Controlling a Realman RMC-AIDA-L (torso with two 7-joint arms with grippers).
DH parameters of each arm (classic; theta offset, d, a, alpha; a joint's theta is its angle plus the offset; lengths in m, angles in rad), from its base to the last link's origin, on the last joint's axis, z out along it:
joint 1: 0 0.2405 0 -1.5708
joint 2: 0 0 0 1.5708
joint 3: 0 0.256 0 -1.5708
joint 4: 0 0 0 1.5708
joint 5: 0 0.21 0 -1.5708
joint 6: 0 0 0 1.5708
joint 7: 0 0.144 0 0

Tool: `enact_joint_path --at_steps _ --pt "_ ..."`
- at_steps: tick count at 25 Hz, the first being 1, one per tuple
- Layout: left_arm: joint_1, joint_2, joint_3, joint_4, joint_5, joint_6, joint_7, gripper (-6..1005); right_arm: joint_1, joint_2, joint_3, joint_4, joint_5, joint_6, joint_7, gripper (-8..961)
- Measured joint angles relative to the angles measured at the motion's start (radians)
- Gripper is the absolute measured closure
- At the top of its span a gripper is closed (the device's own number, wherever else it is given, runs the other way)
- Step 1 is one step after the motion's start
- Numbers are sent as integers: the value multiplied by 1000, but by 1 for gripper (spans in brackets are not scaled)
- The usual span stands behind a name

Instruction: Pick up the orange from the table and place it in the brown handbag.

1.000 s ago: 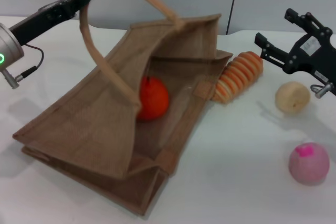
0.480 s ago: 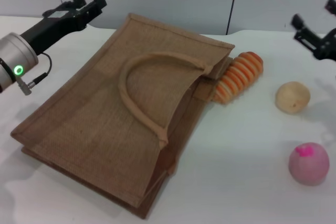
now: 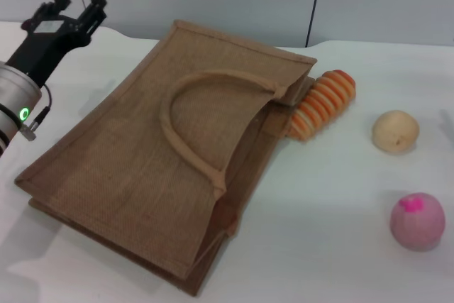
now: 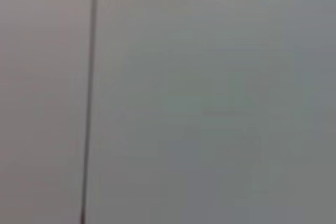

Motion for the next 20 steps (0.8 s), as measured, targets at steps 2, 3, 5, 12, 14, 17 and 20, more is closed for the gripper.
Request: enact_joint_path --at_steps 2,3,5,12,14,17,20 --pt "2 0 0 -33 -55 -24 71 266 -3 0 17 0 0 9 0 71" --pt "2 -1 0 -45 -73 -32 94 266 -5 0 25 0 0 10 0 71" --pt "3 -2 0 -69 -116 -49 154 266 -8 1 37 0 0 11 0 71" --pt "12 -2 0 -88 -134 -67 204 266 -12 1 44 0 0 12 1 71" --pt "16 -2 0 -88 -134 -81 204 266 -12 1 45 0 0 12 2 71" --pt "22 -2 0 -89 -135 -101 201 266 -13 1 45 0 0 16 5 71" --pt "28 -3 0 -89 -135 -118 199 266 -14 1 46 0 0 20 6 71"
